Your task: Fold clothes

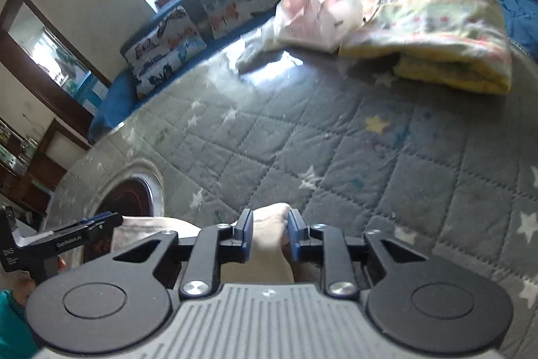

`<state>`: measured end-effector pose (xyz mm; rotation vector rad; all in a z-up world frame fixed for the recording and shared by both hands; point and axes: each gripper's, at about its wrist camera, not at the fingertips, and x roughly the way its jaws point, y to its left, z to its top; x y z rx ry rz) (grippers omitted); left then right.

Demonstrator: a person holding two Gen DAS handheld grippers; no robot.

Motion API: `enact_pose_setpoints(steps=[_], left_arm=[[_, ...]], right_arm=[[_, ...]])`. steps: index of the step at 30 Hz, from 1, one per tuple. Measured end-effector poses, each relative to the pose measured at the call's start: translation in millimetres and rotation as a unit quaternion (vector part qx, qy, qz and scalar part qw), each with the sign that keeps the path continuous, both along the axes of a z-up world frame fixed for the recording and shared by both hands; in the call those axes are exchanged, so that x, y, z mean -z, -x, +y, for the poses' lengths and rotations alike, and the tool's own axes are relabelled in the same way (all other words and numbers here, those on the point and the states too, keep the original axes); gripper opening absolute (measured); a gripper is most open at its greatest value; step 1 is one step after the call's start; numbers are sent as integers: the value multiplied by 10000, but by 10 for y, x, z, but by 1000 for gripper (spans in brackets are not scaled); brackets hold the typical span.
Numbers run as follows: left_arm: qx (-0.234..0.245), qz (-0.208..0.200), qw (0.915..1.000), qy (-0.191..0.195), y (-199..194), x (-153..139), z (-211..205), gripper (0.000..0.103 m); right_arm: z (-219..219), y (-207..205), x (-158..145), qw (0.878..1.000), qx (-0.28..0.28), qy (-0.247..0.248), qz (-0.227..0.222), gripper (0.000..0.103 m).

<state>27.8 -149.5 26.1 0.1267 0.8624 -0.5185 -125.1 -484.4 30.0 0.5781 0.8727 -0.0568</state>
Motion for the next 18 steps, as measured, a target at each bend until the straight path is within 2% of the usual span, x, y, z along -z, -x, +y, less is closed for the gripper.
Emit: enact_pose_setpoints(steps=[3, 5, 6, 8, 10, 13, 18], left_arm=[[28, 34, 10000, -67, -3, 49, -52, 40], [65, 9, 10000, -75, 6, 64, -76, 38], [81, 2, 9999, -68, 11, 71, -78, 37], [131, 19, 9999, 13, 15, 80, -74, 21], [95, -36, 9999, 23, 31, 69, -73, 11], [22, -177, 9998, -67, 51, 65, -41, 9], [-262, -343, 9989, -157, 31, 38, 144, 8]], right_arm=[[96, -39, 50, 9996, -144, 187, 155, 23], [150, -54, 41, 9990, -186, 375, 151, 12], [166, -53, 17, 9986, -199, 473, 99, 9], [188, -59, -26, 9979, -203, 618, 46, 8], [221, -82, -55, 9966, -217, 796, 85, 7], [311, -137, -94, 9922, -259, 1210, 178, 7], [477, -269, -200, 9890, -313, 1441, -84, 5]])
